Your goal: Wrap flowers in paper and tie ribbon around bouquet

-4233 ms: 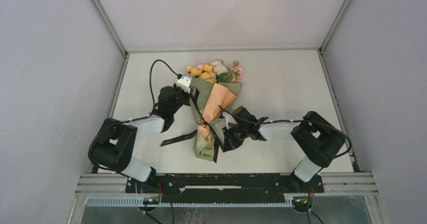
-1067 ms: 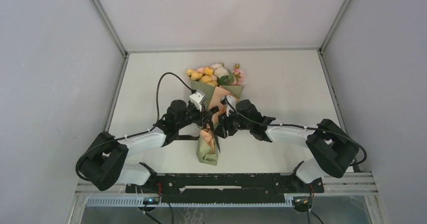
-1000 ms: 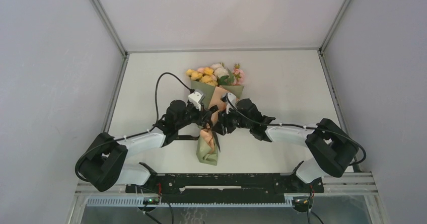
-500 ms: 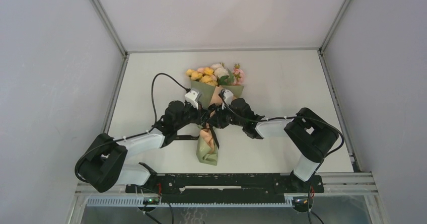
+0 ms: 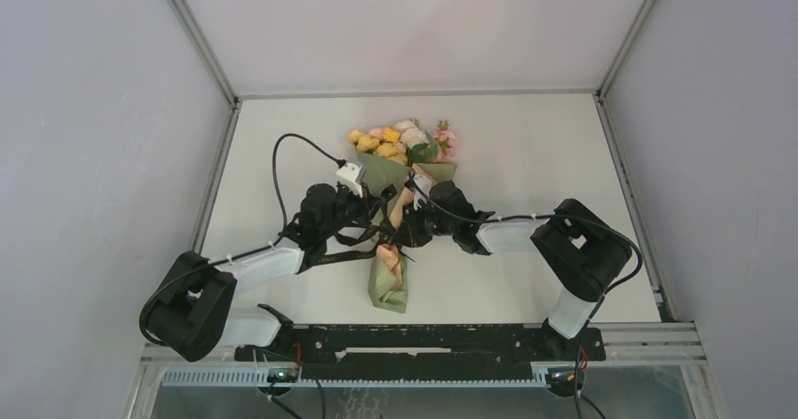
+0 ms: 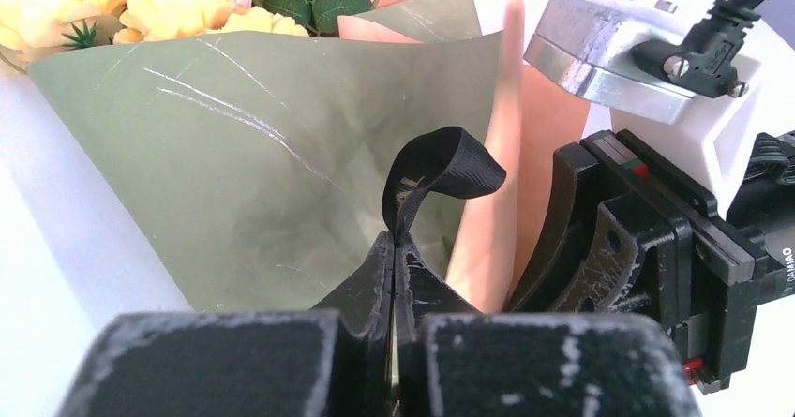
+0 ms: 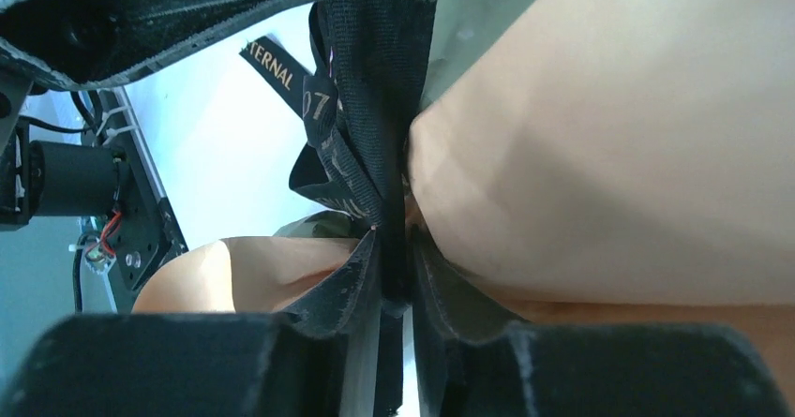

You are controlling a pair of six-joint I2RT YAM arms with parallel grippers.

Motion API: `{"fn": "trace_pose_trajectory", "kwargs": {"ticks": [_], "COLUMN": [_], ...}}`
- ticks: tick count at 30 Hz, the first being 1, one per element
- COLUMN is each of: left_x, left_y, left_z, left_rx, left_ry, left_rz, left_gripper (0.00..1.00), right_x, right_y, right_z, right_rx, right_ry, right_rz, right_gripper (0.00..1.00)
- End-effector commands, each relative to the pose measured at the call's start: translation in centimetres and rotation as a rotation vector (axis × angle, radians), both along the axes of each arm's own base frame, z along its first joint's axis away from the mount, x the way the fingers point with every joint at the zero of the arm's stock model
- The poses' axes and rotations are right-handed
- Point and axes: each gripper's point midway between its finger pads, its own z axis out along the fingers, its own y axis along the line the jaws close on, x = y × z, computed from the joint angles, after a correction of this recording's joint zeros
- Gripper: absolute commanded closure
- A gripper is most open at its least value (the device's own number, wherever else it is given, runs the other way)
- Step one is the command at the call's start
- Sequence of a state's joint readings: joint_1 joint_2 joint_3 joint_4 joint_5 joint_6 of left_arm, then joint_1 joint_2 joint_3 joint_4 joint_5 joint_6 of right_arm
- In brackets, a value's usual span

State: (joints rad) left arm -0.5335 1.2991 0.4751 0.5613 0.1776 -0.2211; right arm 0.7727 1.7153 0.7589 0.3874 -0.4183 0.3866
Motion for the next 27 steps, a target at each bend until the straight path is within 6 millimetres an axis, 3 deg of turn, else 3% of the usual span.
{"fn": "trace_pose_trajectory", "kwargs": {"ticks": [1, 7, 13, 22, 27], "left_x": [-0.2, -1.4, -1.5, -1.6, -1.6], "left_y": [-0.2, 0.2, 0.1, 0.0, -0.1], "left_z": [1.8, -0.6, -0.5, -0.5, -0.5], "left_rx": [-0.049, -0.010, -0.016, -0.015, -0.013], "left_ry": [-0.040, -0.004, -0.012, -0.013, -0.015], "left_rz": [-0.014, -0.028, -0.033, -0.031, -0.034], "left_gripper": [1.00, 1.00, 1.00, 1.00, 1.00], "right_x": [-0.4, 0.2, -3.2, -5.6, -5.6], "right_y": [-0.3, -1.3, -3.2, -4.2, -4.1], "right_z": [0.7, 4.2, 2.0, -0.2, -0.9], "right_rx": [-0.016, 0.006, -0.111, -0.152, -0.154], "right_ry": [-0.008, -0.053, -0.014, 0.045, 0.063], "right_rz": [0.052, 0.041, 0.078, 0.138, 0.143], "right_gripper": [0.71, 0.51, 0.42, 0.53, 0.55]}}
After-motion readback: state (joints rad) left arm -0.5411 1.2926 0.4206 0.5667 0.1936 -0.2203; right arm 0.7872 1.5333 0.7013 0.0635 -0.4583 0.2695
